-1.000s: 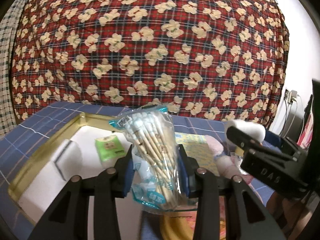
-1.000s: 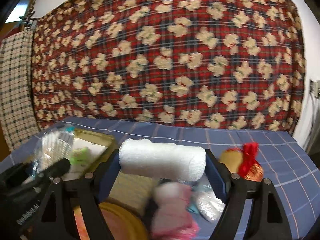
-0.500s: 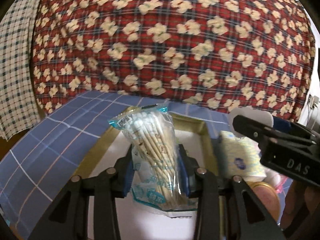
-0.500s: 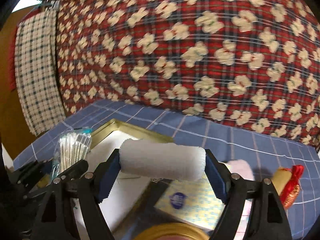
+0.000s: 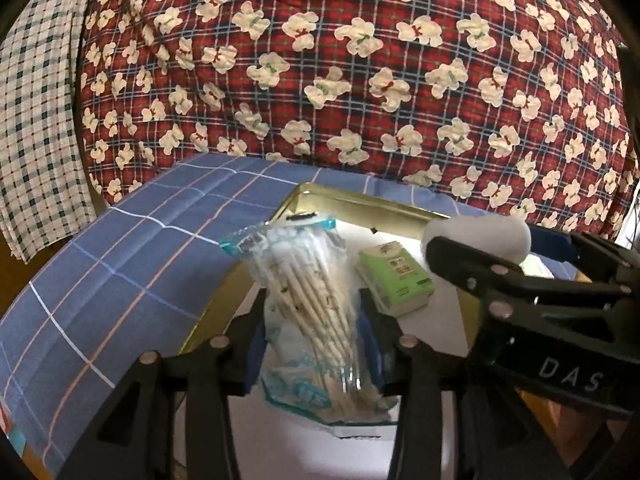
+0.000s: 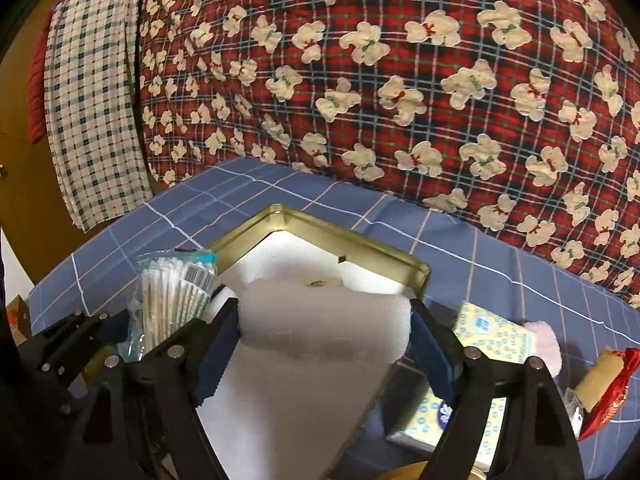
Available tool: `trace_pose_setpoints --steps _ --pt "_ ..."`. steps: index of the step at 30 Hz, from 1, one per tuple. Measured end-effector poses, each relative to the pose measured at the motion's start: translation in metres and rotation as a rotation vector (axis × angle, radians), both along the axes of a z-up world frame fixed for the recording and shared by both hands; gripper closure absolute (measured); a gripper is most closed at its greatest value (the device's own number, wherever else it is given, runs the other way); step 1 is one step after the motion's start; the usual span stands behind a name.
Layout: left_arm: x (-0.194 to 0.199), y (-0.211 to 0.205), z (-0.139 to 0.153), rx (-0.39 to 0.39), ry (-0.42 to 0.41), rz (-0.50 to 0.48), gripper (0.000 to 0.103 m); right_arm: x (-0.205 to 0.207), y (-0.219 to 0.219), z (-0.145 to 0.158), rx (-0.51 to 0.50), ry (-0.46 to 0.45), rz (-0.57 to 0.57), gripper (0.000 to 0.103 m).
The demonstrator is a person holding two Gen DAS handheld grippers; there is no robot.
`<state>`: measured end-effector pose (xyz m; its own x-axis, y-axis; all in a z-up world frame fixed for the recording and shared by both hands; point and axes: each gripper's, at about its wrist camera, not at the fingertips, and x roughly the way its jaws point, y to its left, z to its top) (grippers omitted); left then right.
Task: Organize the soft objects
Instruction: 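Open the left tool over the tray while the right tool releases the towel into it, then grasp the pink-trimmed white cloth with the left tool while the right tool grasps the clear plastic bag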
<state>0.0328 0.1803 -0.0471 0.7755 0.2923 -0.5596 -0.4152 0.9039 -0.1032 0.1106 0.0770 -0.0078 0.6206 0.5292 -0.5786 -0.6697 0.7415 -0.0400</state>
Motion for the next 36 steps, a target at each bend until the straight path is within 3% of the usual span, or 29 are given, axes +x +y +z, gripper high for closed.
trace_pose_setpoints --steps 3,7,24,29,36 --pt "-0.004 -0.003 0.004 0.020 -0.013 0.004 0.026 -0.006 -0.002 0.004 0.004 -0.033 -0.004 0.014" --pt "-0.011 -0.006 0.013 0.051 -0.038 0.032 0.010 -0.010 -0.017 0.013 0.040 -0.048 -0.011 0.014" --pt "-0.011 -0.060 0.036 0.075 -0.104 -0.005 0.007 -0.006 -0.139 0.024 0.222 -0.053 -0.141 0.013" --pt "-0.005 -0.098 0.043 0.077 -0.112 -0.119 0.007 0.002 -0.185 0.012 0.223 -0.061 -0.218 0.013" --pt "0.013 -0.170 0.041 0.102 -0.082 -0.313 0.007 0.017 -0.265 -0.012 0.209 -0.085 -0.441 0.013"
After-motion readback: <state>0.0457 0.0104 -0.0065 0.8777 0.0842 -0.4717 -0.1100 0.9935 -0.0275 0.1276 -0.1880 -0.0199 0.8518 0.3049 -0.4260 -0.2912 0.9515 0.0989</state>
